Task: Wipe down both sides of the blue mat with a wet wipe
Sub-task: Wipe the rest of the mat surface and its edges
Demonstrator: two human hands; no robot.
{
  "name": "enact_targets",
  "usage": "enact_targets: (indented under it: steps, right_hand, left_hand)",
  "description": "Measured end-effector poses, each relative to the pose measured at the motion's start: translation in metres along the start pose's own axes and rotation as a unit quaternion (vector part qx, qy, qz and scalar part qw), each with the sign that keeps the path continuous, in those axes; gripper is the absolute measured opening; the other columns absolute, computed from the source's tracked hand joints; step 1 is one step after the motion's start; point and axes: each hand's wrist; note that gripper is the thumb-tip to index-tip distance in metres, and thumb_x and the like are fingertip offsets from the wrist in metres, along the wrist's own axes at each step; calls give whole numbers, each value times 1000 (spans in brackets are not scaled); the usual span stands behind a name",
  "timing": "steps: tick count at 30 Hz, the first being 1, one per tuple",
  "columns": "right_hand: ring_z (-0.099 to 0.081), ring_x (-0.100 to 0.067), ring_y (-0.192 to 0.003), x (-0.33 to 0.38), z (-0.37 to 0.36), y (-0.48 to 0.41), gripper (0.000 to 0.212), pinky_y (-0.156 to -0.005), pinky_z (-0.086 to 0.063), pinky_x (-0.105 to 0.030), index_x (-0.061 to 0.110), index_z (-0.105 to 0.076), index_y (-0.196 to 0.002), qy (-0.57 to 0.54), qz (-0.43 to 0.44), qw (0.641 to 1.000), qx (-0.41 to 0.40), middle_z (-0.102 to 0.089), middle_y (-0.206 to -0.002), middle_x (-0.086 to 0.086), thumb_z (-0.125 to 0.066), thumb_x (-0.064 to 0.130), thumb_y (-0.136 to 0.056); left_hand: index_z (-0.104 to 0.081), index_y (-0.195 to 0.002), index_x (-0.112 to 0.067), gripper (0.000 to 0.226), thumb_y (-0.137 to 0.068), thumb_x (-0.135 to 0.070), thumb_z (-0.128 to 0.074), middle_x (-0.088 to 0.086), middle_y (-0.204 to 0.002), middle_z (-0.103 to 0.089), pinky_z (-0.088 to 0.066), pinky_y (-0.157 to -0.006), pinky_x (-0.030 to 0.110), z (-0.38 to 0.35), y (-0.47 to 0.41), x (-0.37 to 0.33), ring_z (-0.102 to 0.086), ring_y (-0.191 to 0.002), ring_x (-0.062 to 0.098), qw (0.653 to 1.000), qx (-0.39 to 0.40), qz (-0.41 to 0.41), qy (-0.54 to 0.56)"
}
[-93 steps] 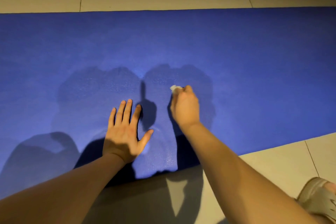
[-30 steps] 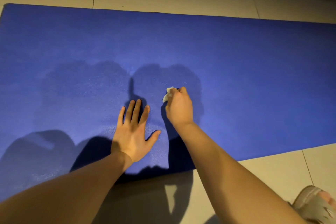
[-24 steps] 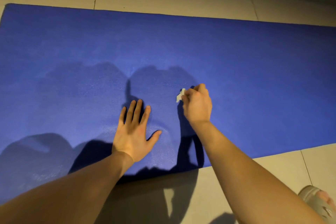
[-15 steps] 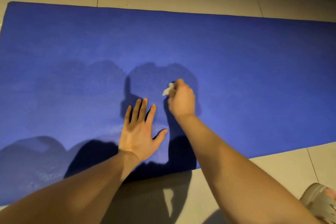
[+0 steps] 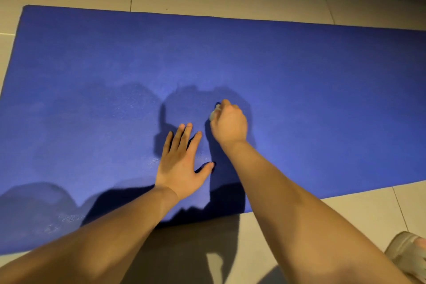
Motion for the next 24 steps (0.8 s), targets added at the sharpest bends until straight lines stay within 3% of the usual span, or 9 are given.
enact_targets:
  steps: [4,7,9,12,16,24]
  right_hand:
    - [-61,-39,-88,42,-20,20,22,-63,-35,-37,7,-63,-104,15,110,992,54,-63,-101,-17,-49,24,-104]
    - [-62,-42,-95,28,-13,19,15,-68,-41,-41,8,-62,-106,36,107,992,53,-64,-107,-18,-52,18,-99]
    - [-62,-42,-100,0,1,12,15,-73,-46,-43,7,-59,-107,41,58,997,39,-65,-112,-18,-55,14,-95]
    - [-62,-42,-98,-45,25,10,18,-71,-44,-43,5,-53,-109,26,-27,999,8,-67,-109,-18,-57,11,-93]
    - [-61,-42,-93,-49,25,21,17,-67,-40,-42,3,-52,-109,-10,-78,997,-15,-66,-104,-19,-56,7,-93]
    - [-62,-37,-90,28,-23,64,12,-64,-32,-33,7,-61,-105,-27,83,994,65,-65,-103,-13,-52,10,-98]
  left_hand:
    - [-52,-138,-7,73,-87,-59,-48,16,-152,-42,-30,-117,51,28,4,26,-37,-141,36,998,-53,22,18]
    - [-47,-135,-9,96,-68,-71,-73,19,-146,-39,-43,-104,51,53,11,51,-40,-131,41,993,-43,109,14]
    - [-38,-141,-9,122,-51,-82,-76,19,-149,-30,-40,-107,50,66,15,58,-30,-138,43,990,56,133,0]
    - [-3,-159,-8,158,-43,-80,-83,22,-165,8,-14,-125,45,78,12,54,10,-154,37,967,215,123,-55]
    - [10,-158,-5,166,-43,-71,-90,27,-162,17,-13,-126,46,80,10,47,17,-152,41,954,244,106,-136]
    - [12,-157,-2,166,-45,-70,-89,31,-161,16,-13,-125,49,81,7,35,15,-151,45,942,256,117,-185]
Point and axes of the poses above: each hand's wrist, its own y-axis away from the middle knuckle, its own z-axis out of the back of the hand, x = y × z
